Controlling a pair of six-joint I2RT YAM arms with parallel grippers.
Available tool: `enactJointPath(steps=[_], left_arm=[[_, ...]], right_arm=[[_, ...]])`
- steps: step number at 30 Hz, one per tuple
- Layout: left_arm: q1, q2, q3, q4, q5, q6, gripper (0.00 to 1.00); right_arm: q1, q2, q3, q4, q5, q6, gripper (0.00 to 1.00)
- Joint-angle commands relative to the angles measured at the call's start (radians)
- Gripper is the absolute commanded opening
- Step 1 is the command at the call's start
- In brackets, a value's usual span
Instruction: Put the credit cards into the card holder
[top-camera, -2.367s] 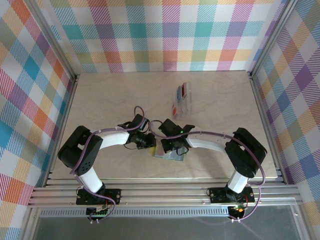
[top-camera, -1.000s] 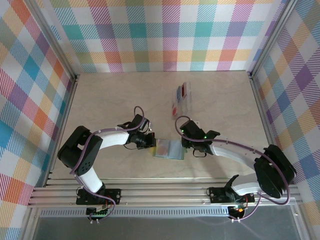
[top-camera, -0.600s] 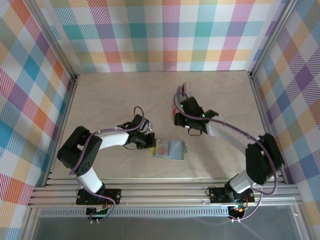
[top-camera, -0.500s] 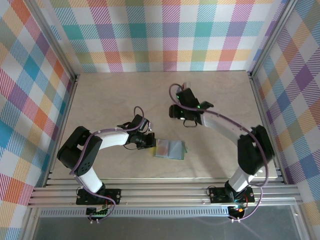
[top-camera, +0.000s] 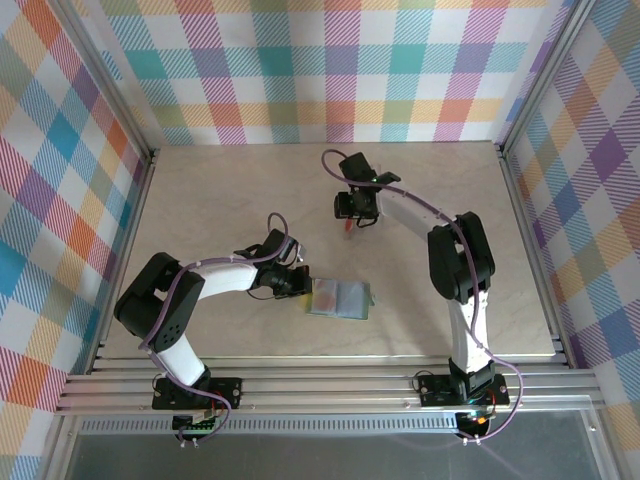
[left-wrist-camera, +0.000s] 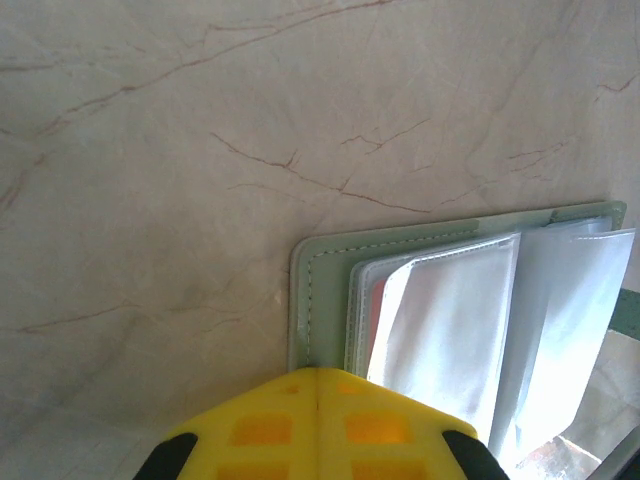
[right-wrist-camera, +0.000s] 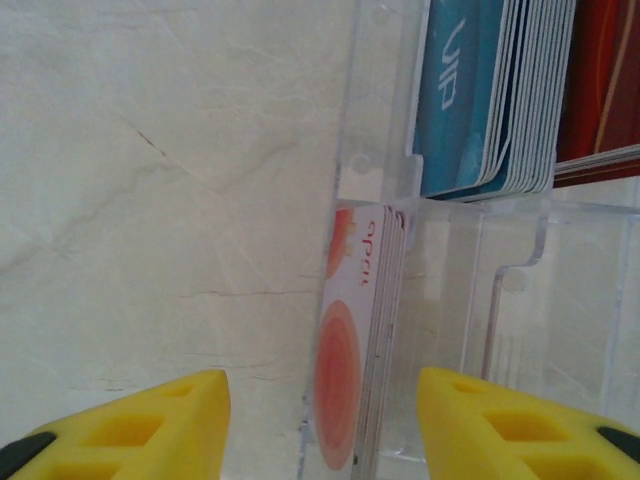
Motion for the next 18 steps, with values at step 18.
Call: enactJointPath(steps=[18], left_arm=[[-0.003, 0.007, -0.027, -0.033, -0.005, 0.012, 0.0]], right_arm=[[0.003, 0.062, 0.058, -0.036, -0.105, -0.048, 0.46]])
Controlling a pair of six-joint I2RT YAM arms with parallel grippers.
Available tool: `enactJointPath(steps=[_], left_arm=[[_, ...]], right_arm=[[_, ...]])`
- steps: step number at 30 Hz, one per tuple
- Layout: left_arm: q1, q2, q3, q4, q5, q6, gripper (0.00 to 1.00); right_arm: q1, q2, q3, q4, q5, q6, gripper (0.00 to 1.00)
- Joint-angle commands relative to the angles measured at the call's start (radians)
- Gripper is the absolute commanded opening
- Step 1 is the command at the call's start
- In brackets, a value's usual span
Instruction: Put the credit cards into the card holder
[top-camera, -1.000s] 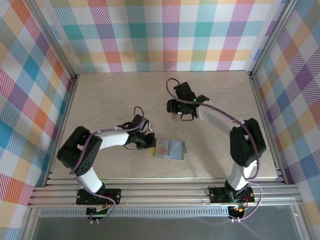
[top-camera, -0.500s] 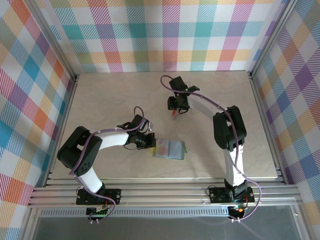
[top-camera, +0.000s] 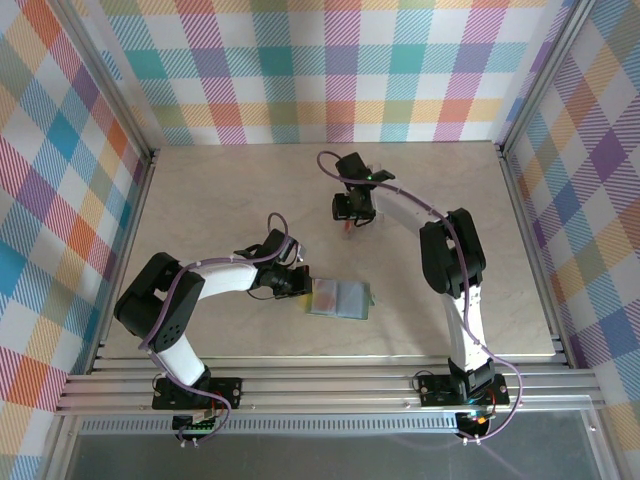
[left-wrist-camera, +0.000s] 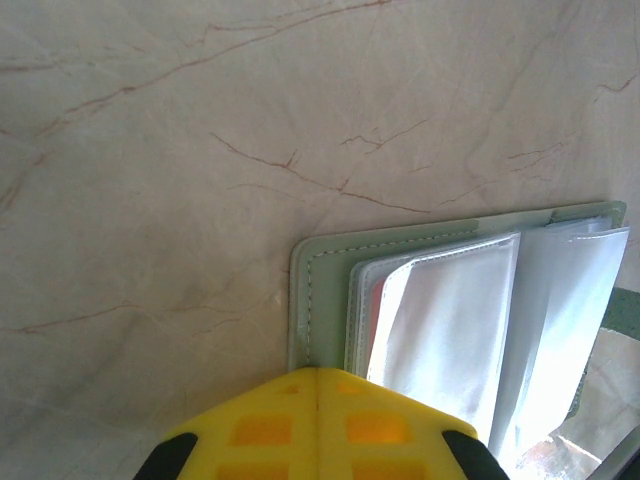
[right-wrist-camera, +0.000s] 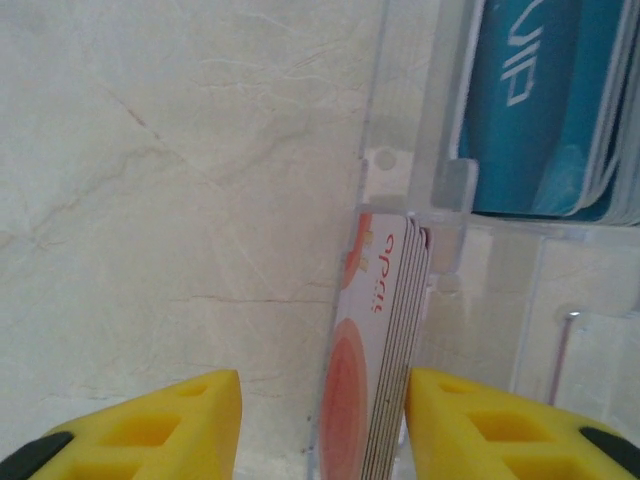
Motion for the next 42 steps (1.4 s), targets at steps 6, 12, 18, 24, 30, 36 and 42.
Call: enactJointPath(steps=[6, 12, 18, 24, 30, 36, 42], left_arm=[[-0.003, 0.007, -0.027, -0.035, -0.007, 0.014, 0.0], [-0.003, 0.002, -0.026, -0.038, -0.011, 0.015, 0.0], [-0.003, 0.001, -0.026, -0.039, -0.012, 0.014, 0.0], [-0.003, 0.002, -0.026, -0.039, -0.013, 0.014, 0.0], [-0.003, 0.005, -0.025, -0.038, -0.013, 0.016, 0.0], [-0.003, 0.006, -0.023, -0.041, -0.014, 0.016, 0.0], [-0.003, 0.009, -0.023, -0.039, -0.015, 0.017, 0.0]], right_arm=[[-0.018, -0.05, -0.062, 0.054, -0.164, 0.0, 0.46], [-0.035, -0.033, -0.059, 0.049, -0.213, 0.008, 0.45], [-0.051, -0.062, -0.094, 0.076, -0.257, 0.023, 0.41], [-0.061, -0.084, -0.107, 0.077, -0.265, 0.02, 0.37], [-0.068, -0.085, -0.106, 0.074, -0.272, 0.014, 0.33], [-0.068, -0.046, -0.063, 0.039, -0.276, -0.004, 0.37], [-0.064, -0.007, -0.017, -0.02, -0.244, -0.019, 0.4]])
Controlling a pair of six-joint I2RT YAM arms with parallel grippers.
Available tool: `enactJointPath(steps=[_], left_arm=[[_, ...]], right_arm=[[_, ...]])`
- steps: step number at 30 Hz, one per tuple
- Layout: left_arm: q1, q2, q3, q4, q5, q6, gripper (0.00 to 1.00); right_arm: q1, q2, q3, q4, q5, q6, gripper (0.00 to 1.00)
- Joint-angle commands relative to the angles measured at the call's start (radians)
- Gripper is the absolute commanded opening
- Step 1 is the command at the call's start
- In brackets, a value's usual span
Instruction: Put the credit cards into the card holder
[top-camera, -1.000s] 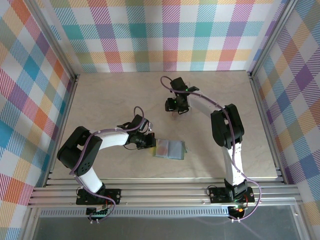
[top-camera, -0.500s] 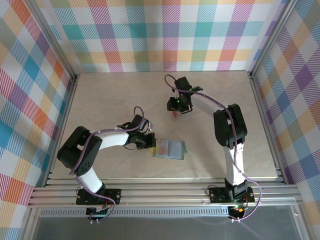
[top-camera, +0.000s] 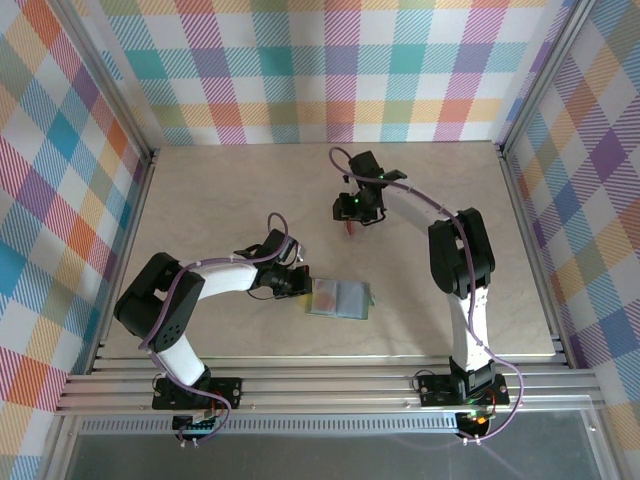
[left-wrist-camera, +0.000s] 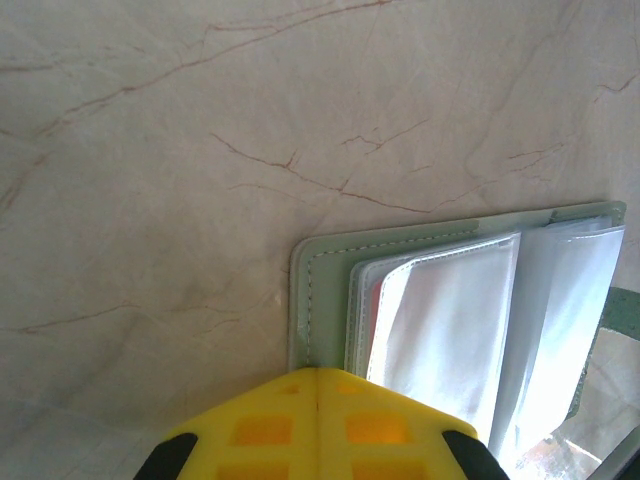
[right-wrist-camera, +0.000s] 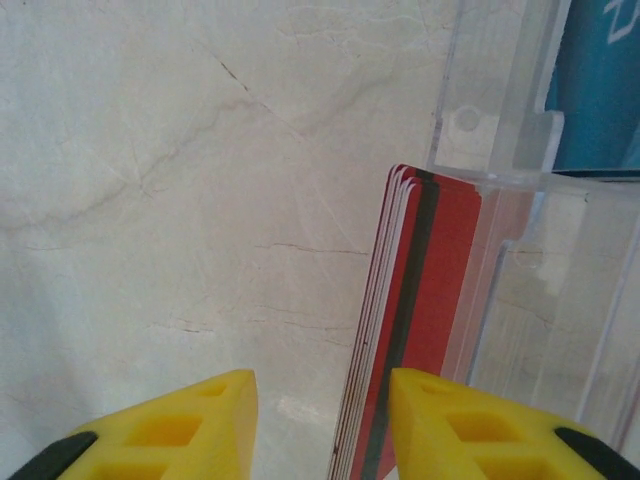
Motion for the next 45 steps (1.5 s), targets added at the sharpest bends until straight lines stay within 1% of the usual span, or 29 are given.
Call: enactJointPath(steps=[1, 6, 12, 18, 22, 31, 34, 42, 45], left_arm=[[-0.003, 0.008, -0.024, -0.04, -0.014, 0.017, 0.0], [-0.003, 0.011, -0.022, -0.039, -0.014, 0.015, 0.0], [-0.003, 0.009, -0.021, -0.04, -0.016, 0.018, 0.0], [-0.003, 0.005, -0.024, -0.042, -0.014, 0.017, 0.0], [-0.003, 0.004, -0.024, -0.043, -0.015, 0.018, 0.0], [-0.003, -0.003, -0.025, -0.043, -0.011, 0.019, 0.0], [-0.003, 0.0, -0.024, -0.042, -0.011, 0.017, 0.0], [-0.003, 0.006, -0.024, -0.04, -0.008, 0.018, 0.0], [-0.003, 0.007, -0.023, -0.039, -0.008, 0.018, 0.0]], right_arm=[[-0.001, 0.039, 0.049, -0.058, 0.012, -0.03, 0.41], [0.024, 0.078, 0.099, -0.116, 0.059, -0.063, 0.42], [0.04, 0.101, 0.123, -0.145, 0.088, -0.075, 0.43], [0.043, 0.107, 0.125, -0.128, 0.021, -0.084, 0.43], [0.035, 0.072, 0.079, -0.064, -0.026, -0.073, 0.41], [0.005, 0.025, 0.008, 0.02, -0.081, -0.044, 0.36], [-0.002, 0.015, -0.012, 0.04, -0.097, -0.04, 0.35], [-0.011, 0.01, -0.023, 0.053, -0.129, -0.035, 0.35], [-0.013, 0.007, -0.026, 0.052, -0.127, -0.031, 0.33]])
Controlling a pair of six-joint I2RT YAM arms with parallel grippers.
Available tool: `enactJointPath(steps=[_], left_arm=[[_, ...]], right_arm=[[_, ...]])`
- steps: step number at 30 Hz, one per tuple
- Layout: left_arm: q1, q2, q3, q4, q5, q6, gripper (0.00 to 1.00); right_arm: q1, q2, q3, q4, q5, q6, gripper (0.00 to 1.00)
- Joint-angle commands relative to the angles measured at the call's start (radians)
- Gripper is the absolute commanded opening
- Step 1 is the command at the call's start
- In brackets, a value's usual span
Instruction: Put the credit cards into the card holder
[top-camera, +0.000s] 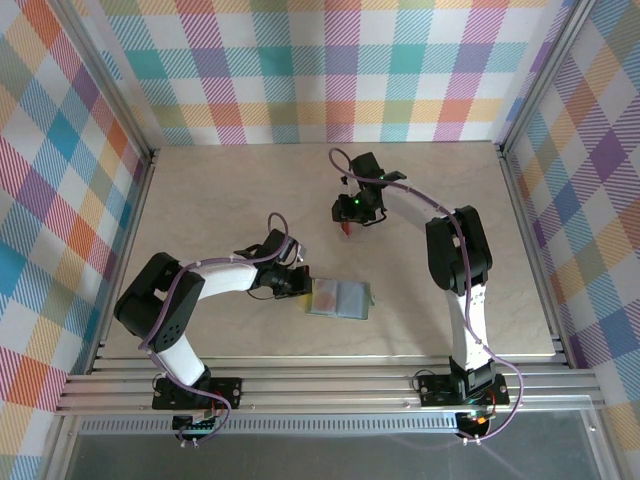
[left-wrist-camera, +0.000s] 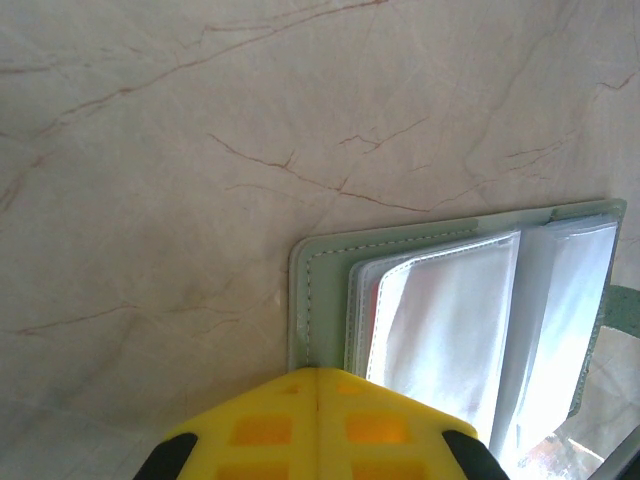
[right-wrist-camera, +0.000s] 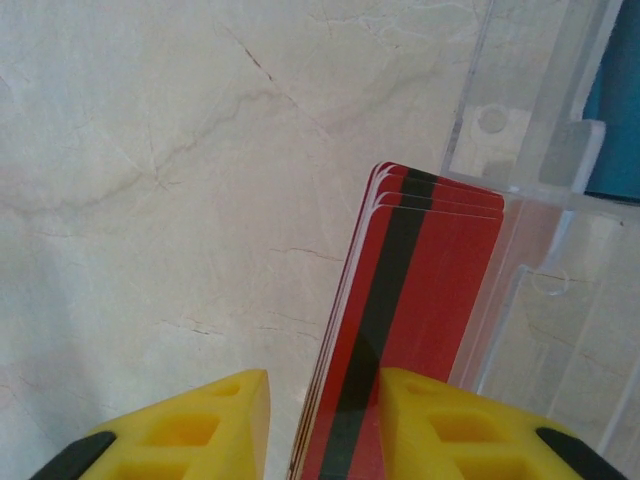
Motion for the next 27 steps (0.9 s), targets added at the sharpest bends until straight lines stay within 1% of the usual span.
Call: enactJointPath(steps=[1, 13, 18, 27], left_arm=[[-0.003, 0.007, -0.024, -0.039, -0.007, 0.01, 0.0], [-0.003, 0.01, -0.023, -0.037, -0.002, 0.01, 0.0], [-0.003, 0.009, -0.023, -0.037, -0.002, 0.01, 0.0], [-0.003, 0.0, -0.022, -0.041, -0.007, 0.01, 0.0]], right_arm=[[-0.002, -0.029, -0.023, 0.016, -0.04, 0.009, 0.33], [-0.005, -0.046, -0.029, 0.01, -0.044, 0.012, 0.23], [-0.006, -0.065, -0.041, 0.007, -0.039, 0.012, 0.22], [-0.007, -0.093, -0.058, -0.015, -0.009, 0.005, 0.1]])
